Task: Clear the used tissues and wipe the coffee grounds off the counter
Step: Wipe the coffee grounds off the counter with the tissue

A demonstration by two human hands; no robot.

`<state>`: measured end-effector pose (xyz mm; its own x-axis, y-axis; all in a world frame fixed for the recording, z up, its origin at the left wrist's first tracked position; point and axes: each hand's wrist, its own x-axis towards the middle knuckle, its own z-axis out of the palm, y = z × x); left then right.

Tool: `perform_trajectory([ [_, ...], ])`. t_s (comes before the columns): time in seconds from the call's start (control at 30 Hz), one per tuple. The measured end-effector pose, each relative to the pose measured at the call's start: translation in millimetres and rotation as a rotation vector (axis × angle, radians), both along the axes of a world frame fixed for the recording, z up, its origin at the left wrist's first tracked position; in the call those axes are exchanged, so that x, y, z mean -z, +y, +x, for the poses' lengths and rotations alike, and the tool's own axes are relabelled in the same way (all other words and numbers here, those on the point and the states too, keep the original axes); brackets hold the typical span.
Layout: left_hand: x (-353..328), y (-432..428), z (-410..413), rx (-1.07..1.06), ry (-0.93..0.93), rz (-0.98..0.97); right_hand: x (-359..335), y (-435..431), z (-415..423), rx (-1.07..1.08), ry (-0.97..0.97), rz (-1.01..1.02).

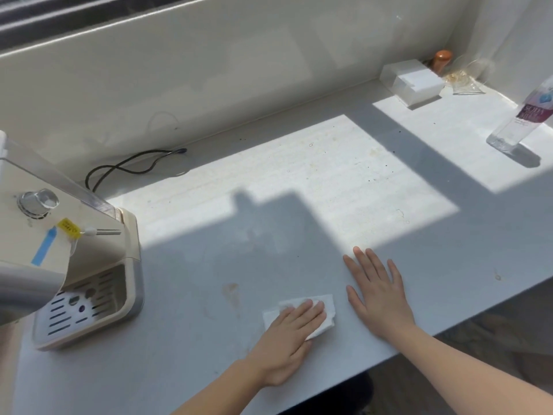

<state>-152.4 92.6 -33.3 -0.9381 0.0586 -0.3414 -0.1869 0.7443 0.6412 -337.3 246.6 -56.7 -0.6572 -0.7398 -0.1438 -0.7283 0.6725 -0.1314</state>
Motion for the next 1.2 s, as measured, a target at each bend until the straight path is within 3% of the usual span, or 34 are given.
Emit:
perform_trajectory([
  [0.13, -21, 10, 7, -0.306, -0.088, 0.303, 0, -1, 0, -0.002, 0.000, 0.000],
  [0.37, -46, -35, 28, -1.390, -0.111, 1.142, -1, 0, 2, 0.002, -0.003, -0.007],
  [0.47, -47, -61, 38, -1.538, -0.017, 1.418, 1, 0, 2, 0.001, -0.008, -0.024],
  [0.53, -45, -71, 45, -1.573, -0.006, 1.503, 1, 0, 2, 0.006, -0.008, -0.031],
  [0.63, -40, -86, 62, -1.594, -0.060, 1.435, 3, 0, 1, 0.004, -0.007, -0.036],
  [0.8, -32, -114, 98, -1.635, -0.175, 1.106, 6, 1, 0, -0.004, -0.006, -0.046],
  [0.97, -28, -136, 117, -1.661, -0.126, 0.728, 6, 1, 0, -0.002, 0.007, -0.045],
  [1.07, -29, -137, 112, -1.562, -0.091, 0.513, 6, 0, -1, -0.004, 0.004, -0.043],
  [1.2, -25, -121, 104, -1.394, 0.101, 0.177, 7, 0, -1, -0.007, 0.005, -0.030],
])
